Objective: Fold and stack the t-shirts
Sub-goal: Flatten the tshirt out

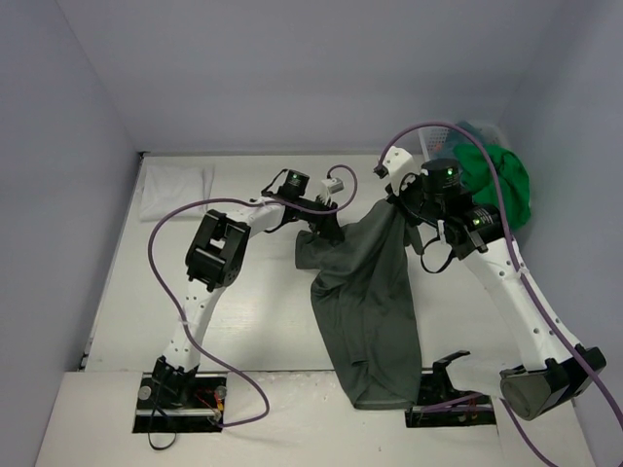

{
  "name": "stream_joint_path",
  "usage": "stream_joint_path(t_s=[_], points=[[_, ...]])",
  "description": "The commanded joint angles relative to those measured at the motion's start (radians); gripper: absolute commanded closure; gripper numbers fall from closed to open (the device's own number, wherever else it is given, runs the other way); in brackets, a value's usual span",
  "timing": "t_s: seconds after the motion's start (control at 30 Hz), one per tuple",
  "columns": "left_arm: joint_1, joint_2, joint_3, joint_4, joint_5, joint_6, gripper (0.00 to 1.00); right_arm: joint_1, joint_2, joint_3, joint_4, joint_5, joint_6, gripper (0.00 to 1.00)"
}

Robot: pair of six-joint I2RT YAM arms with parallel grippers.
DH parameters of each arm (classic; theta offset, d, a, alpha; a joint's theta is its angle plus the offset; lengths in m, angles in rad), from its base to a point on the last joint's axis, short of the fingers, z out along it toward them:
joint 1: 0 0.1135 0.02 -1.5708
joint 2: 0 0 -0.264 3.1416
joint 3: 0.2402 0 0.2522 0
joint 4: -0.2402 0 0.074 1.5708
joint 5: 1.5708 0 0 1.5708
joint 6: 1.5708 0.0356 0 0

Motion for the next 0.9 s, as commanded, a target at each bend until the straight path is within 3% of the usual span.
stream_joint_path(t_s=[0.0,0.13,0.33,0.6,0.87], points=[[-0.015,-0.024,0.068,-0.028,0.023,0.018,0.66,-0.007,-0.021,0.011,0.058,-0.019,0.016,1.00],[-0.014,-0.050,0.105,-0.129,-0.053,0.076,1.00,-0.026,-0.007,-0.003,0.075,-0.032,0.007,1.00],[0.051,-0.239,0.047,-0.133,-0.166,0.127,1.00,-0.055,0.051,-0.012,0.118,-0.078,0.007,1.00],[0.201,-0.463,0.042,-0.157,-0.183,0.087,1.00,-0.063,0.147,0.063,0.197,-0.033,0.061,1.00],[0.252,-0.820,0.003,-0.263,-0.141,0.105,1.00,-0.060,-0.042,0.173,0.099,-0.121,0.108,1.00]])
